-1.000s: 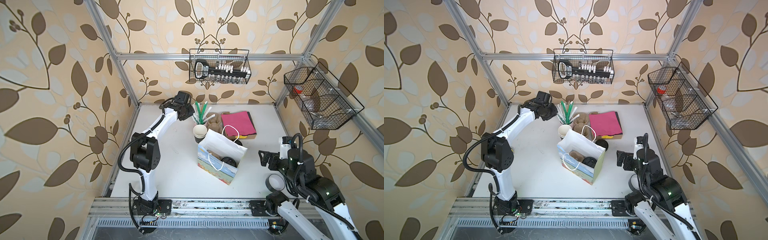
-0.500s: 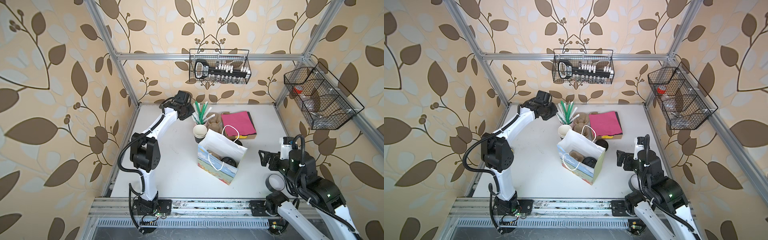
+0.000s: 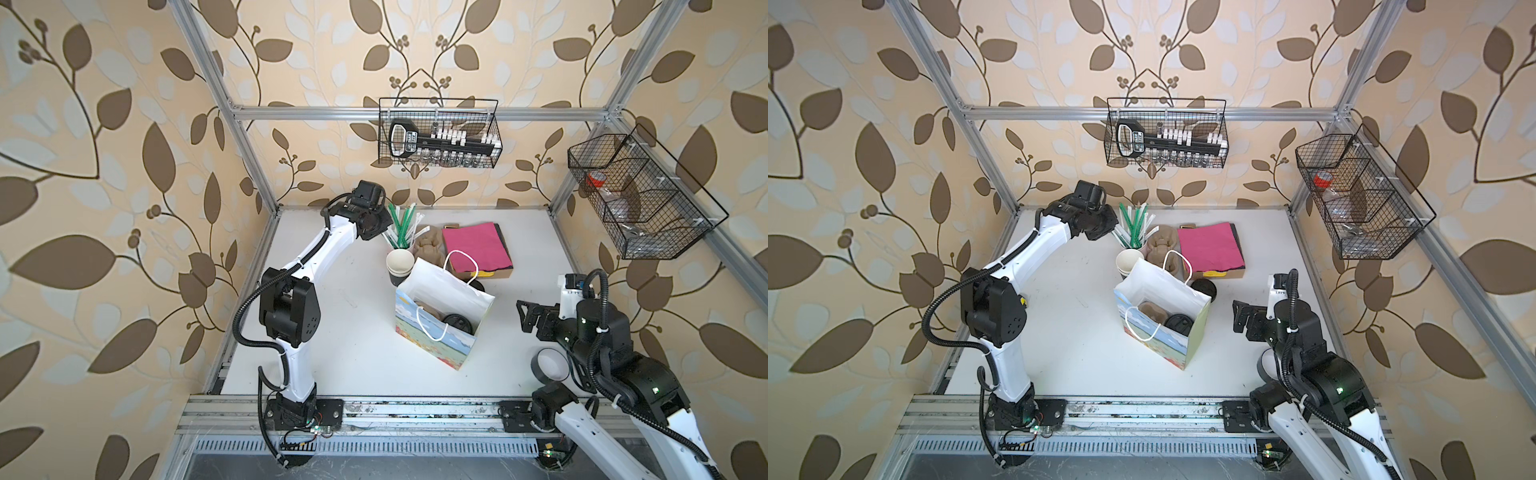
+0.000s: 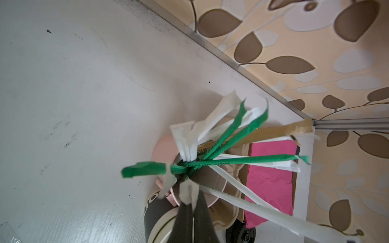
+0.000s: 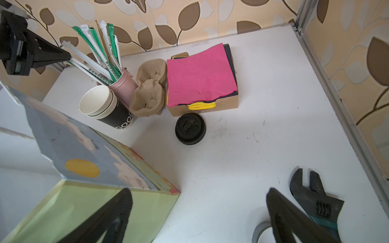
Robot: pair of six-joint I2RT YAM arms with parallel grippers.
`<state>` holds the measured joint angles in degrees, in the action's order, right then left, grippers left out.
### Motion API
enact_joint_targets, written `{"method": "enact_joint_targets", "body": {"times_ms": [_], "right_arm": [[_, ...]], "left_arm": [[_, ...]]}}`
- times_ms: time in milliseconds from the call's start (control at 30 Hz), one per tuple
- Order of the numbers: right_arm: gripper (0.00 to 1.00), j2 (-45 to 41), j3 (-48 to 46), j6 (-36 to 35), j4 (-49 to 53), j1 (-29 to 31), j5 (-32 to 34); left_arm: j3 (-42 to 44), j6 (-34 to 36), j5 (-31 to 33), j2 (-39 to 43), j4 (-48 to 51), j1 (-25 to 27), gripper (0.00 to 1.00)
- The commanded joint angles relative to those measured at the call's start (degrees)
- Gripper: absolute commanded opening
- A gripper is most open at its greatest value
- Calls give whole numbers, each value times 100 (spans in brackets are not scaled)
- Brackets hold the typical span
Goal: Pack the takeout coffee
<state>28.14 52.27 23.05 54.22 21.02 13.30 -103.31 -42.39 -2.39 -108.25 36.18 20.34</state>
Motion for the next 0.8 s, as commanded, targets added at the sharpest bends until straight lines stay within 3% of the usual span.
{"method": "enact_joint_targets", "body": {"times_ms": [0,333,767], "right_arm": [[100,-2,-77,-76,-58,32,24],[100,16,-90,-77,-69,33,21],[100,27,-94,-86,-77,76,-18]], "left_arm": [[-202,93,191,551,20,68,0],[-435,204,121,578,79,128,0],[-1208,748,583,554,479,193,0]]}}
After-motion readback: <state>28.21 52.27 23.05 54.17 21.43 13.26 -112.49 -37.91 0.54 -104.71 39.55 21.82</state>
